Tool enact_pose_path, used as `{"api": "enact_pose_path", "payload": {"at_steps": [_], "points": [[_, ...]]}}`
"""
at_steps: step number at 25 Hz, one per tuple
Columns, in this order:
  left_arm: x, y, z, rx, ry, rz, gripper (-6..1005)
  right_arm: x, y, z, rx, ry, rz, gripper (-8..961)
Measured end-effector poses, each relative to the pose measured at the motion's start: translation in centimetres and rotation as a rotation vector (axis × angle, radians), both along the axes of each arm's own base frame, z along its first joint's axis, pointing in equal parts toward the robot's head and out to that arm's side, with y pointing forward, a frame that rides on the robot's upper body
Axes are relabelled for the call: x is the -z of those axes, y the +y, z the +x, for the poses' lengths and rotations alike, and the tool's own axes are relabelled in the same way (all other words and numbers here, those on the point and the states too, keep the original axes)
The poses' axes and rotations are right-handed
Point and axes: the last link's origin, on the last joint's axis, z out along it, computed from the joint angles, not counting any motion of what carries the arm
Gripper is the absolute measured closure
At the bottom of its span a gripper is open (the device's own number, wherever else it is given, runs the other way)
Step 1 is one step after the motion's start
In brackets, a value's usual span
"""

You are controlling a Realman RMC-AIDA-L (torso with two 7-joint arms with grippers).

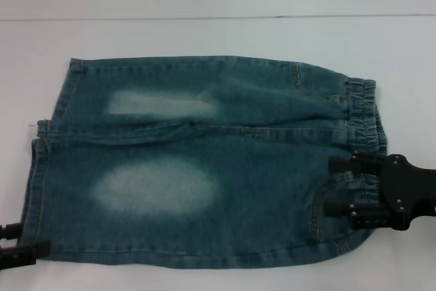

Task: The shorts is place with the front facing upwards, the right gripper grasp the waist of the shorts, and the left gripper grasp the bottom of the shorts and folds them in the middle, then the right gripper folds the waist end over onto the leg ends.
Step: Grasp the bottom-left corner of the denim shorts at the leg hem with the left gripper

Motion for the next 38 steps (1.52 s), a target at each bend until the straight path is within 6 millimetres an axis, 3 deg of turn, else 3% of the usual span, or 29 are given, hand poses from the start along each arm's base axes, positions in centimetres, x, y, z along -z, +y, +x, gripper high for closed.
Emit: {"api": "enact_pose_path", "payload": {"at_steps": [10, 38], "points": [[0.1, 0.1, -0.3, -0.015, 0.026, 0.009, 126, 0.1, 0.0, 0.0, -0.003, 0.000, 0.002, 24], [0.9, 1.3, 1.3, 0.014, -0.017, -0.057, 126, 0.0, 0.0, 0.0, 0.000, -0.002, 0.002, 24]]}}
